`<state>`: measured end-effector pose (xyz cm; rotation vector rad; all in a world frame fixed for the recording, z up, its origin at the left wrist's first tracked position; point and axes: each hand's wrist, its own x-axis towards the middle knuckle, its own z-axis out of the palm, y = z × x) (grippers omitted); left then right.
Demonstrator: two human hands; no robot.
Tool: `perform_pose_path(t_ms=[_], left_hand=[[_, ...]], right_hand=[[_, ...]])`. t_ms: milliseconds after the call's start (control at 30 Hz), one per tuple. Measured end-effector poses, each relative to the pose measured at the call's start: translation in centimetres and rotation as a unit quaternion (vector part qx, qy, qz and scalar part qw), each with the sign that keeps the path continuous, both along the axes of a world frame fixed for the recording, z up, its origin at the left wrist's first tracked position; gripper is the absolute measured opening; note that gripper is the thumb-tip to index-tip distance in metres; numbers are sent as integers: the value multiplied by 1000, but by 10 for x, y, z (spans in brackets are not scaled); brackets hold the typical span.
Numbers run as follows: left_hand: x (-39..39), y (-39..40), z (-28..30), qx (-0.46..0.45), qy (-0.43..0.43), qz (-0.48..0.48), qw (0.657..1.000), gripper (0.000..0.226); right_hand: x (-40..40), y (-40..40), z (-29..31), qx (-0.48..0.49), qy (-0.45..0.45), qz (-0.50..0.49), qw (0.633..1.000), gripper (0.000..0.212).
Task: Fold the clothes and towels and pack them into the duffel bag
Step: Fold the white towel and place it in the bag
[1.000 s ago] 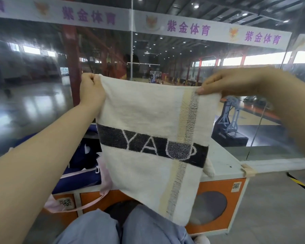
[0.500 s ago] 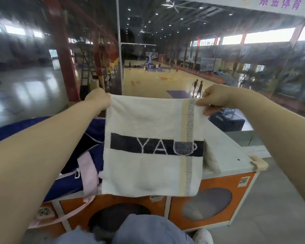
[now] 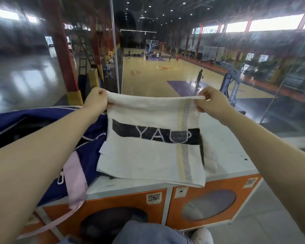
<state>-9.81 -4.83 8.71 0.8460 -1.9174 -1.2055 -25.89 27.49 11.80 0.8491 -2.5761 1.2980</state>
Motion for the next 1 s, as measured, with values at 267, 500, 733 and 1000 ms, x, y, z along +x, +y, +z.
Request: perform_pose_path(t_ms=[267,500,733,1000], left_hand=[[85,26,-42,-56,6,-151,987,18],[141,50,-63,-225,-57,-177,956,13],[165,64,-78,-315,-93,-180,927,18],[177,73,-95,-536,-208,-239,783,23]], right_hand=[[47,51,-56,77,50,40,995,6],[84,82,-104,90,52,85,991,11],[94,98,-136,147,63,156,975,24],[88,109,-147,193,61,162,966,30]])
